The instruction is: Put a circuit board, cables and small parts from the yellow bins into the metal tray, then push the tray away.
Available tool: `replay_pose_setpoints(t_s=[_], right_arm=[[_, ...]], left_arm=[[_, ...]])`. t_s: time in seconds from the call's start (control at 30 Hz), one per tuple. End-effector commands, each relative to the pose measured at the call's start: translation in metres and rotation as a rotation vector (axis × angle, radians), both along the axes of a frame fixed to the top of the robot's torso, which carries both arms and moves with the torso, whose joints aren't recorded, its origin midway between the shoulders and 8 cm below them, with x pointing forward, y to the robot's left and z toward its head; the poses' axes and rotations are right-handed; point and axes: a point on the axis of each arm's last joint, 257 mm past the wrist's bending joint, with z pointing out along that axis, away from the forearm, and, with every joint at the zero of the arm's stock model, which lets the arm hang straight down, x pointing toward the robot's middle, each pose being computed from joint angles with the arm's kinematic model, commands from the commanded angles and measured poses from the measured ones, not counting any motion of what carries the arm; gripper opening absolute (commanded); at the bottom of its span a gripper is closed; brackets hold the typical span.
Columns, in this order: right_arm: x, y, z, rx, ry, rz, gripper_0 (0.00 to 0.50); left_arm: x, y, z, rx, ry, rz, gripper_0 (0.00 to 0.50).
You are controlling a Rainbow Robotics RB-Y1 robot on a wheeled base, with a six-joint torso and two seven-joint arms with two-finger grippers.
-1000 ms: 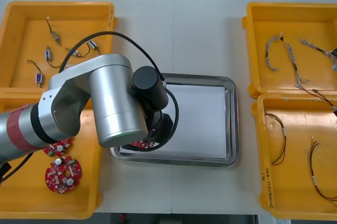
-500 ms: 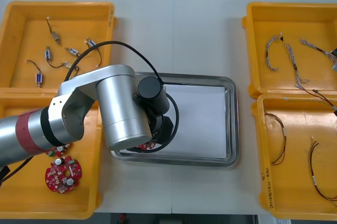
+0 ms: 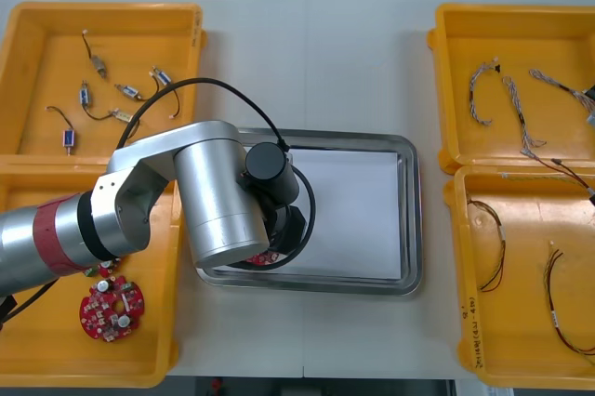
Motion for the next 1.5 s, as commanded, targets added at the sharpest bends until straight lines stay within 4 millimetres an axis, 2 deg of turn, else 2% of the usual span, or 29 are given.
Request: replay_pose_setpoints(t_s=[0.03, 0.17, 0.47, 0.77, 0.97, 1.27, 1.5], right_arm=[[0.001, -0.005, 0.006, -0.021, 0.003, -0.029, 0.000], [0.001, -0.006, 0.007, -0.024, 0.003, -0.031, 0.000], [0.000, -0.006, 0.006, -0.022, 0.005, -0.031, 0.000], [-0.001, -0.005, 0.007, -0.024, 0.008, -0.028, 0.000], [-0.004, 0.003, 0.014, -0.013, 0.020, -0.001, 0.000], [-0.001, 0.042, 0.024, -0.017, 0.020, 0.116, 0.000], [0.003, 0.087, 0.023, -0.074, 0.031, 0.269, 0.000]], left_arm=[[0.002, -0.025, 0.014, -0.066, -0.025, 0.035, 0.500], [0.001, -0.026, 0.016, -0.075, -0.027, 0.037, 0.500], [0.000, -0.016, 0.046, -0.090, -0.036, 0.061, 0.500], [-0.009, 0.011, 0.090, -0.093, -0.016, 0.096, 0.500], [-0.006, 0.043, 0.119, -0.101, 0.015, 0.148, 0.500], [0.007, 0.091, 0.149, -0.093, 0.022, 0.218, 0.500], [0.024, 0.133, 0.169, -0.074, 0.031, 0.256, 0.500]])
